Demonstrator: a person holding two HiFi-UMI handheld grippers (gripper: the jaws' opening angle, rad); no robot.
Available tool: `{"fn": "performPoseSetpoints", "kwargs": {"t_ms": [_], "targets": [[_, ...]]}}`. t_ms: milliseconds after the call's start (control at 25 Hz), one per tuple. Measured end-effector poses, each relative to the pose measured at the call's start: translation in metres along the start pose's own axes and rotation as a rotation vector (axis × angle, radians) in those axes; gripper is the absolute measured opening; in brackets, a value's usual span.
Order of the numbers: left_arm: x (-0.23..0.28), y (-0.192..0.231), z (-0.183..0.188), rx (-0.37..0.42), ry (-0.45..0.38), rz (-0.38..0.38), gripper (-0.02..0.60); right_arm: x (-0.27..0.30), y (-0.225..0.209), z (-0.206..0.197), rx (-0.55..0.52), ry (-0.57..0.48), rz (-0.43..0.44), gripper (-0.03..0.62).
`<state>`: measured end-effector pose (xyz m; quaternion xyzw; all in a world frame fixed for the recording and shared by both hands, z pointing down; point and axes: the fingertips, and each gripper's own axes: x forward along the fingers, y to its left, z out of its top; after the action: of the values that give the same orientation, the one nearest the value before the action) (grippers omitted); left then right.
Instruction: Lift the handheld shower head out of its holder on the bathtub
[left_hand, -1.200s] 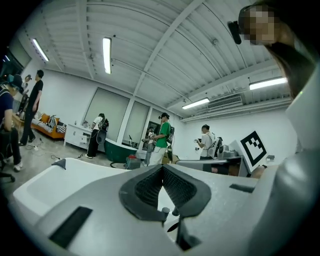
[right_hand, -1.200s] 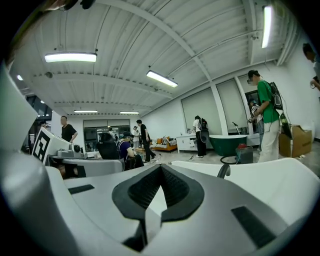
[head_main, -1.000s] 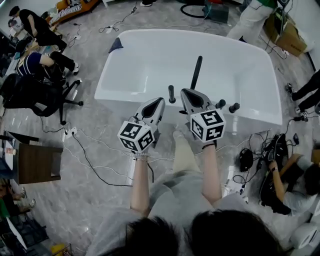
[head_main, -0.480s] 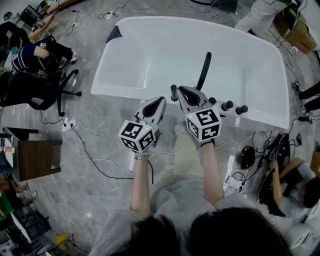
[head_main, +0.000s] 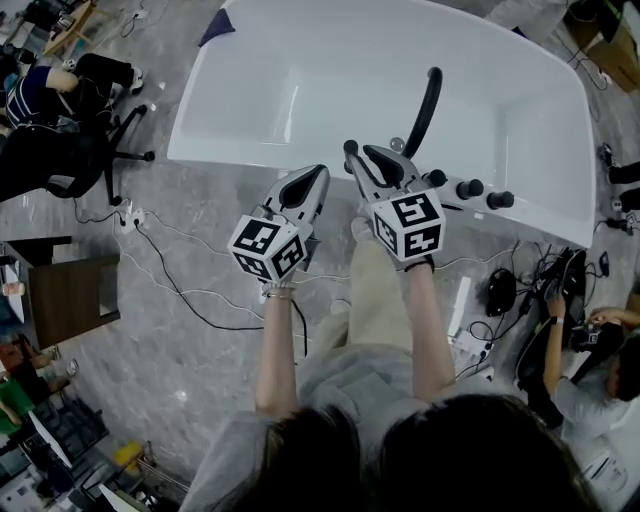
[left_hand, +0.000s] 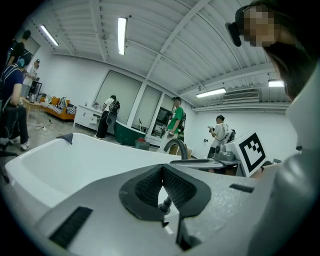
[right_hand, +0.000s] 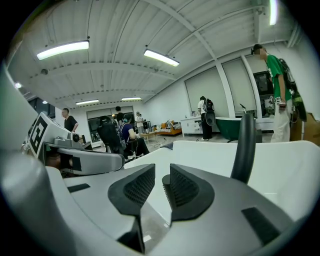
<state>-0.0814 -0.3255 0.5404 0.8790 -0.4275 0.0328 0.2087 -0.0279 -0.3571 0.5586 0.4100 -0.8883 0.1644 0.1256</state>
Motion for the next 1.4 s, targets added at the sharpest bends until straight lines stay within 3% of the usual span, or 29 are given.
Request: {"fn": "performPoseSetpoints", "kwargs": {"t_ms": [600, 1120, 1400], "targets": [[0.028, 0.034, -0.047, -0.025, 0.036, 0.014, 0.006, 0.052, -0.017, -0.062, 0.011, 0.092, 0.000, 0.141], [0.041, 0.052, -0.083, -0.062, 0.075, 0.012, 0.006, 0.086, -0.023, -0.097, 0.011, 0.144, 0.022, 0.156], [0.046, 0.057, -0.095, -0.075, 0.091, 0.012, 0.006, 0.096, -0.031, -0.116, -0.011, 0.186, -0.009, 0.156]]}}
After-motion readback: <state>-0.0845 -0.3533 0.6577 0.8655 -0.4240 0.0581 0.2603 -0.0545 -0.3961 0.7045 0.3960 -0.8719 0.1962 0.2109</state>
